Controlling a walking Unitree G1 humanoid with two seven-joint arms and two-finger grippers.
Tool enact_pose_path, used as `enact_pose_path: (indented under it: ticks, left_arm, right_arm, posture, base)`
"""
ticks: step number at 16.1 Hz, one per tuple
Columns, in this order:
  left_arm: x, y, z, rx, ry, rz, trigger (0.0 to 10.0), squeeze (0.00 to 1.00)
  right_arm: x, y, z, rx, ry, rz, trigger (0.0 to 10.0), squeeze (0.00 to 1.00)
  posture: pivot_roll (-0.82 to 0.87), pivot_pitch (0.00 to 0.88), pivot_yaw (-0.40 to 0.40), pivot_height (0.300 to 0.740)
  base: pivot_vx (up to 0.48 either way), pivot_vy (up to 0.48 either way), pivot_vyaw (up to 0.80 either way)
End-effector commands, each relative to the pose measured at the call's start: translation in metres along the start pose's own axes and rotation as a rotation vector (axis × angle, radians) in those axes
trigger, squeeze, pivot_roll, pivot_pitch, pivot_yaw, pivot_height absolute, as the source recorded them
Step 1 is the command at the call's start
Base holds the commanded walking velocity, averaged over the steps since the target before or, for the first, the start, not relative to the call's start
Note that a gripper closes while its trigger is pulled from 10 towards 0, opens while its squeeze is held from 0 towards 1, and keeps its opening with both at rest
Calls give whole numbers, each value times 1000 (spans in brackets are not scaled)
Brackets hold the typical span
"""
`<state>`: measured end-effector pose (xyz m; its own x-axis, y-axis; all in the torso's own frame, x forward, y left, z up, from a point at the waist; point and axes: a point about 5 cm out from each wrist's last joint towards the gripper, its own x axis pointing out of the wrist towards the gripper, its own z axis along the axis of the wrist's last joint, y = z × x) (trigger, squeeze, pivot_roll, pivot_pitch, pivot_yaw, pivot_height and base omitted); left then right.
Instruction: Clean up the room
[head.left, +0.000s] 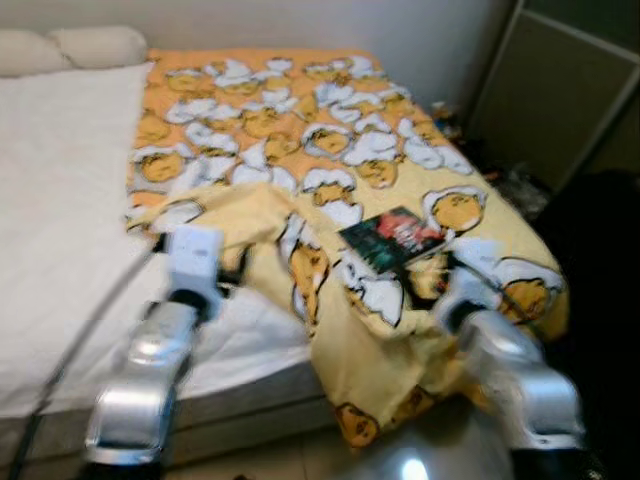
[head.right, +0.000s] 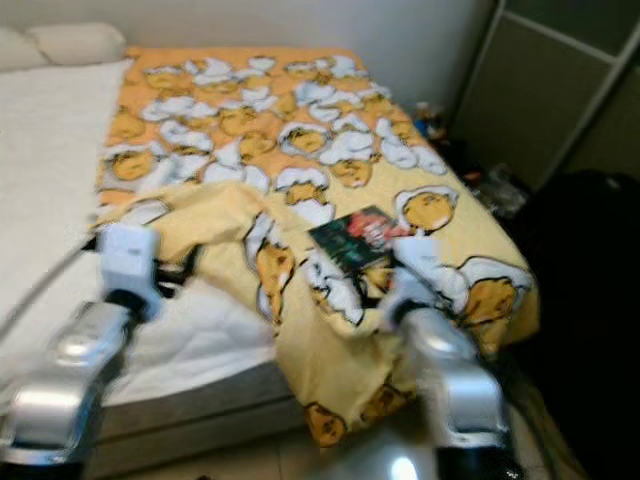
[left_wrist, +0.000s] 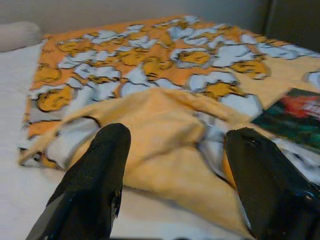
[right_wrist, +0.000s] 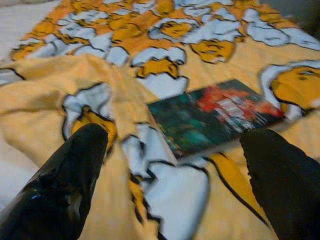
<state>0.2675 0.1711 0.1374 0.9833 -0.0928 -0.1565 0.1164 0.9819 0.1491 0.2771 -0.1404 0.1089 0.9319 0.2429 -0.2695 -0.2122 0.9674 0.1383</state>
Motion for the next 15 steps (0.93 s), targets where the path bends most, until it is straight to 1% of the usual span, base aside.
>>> enact_pose_path:
  ticks: [1,13,14,15]
  left_arm:
    - [2,-9,3,-1,-11,-35,10000,192]
    - [1,-8,2,27,-5,-44,10000,180]
    - [0,-8,1,27,-3,-45,10000,180]
    - [0,-8,1,25,-5,-43,10000,176]
  right_arm:
    - [-3,-14,4,-15,-16,-50,10000,0]
    - [-2,-10,0,0,3,-36,10000,0]
    - [-2,-10,-1,5,6,-38,10000,0]
    - [-2,-10,-2,9,12,-46,10000,0]
  posture:
    - [-96,0,-44,740]
    - [-93,0,-36,740]
    - [-93,0,-36,740]
    - [-94,0,-36,740]
  base:
    - [375,0,0]
    - [362,0,0]
    - [330,0,0]
    - [0,0,0]
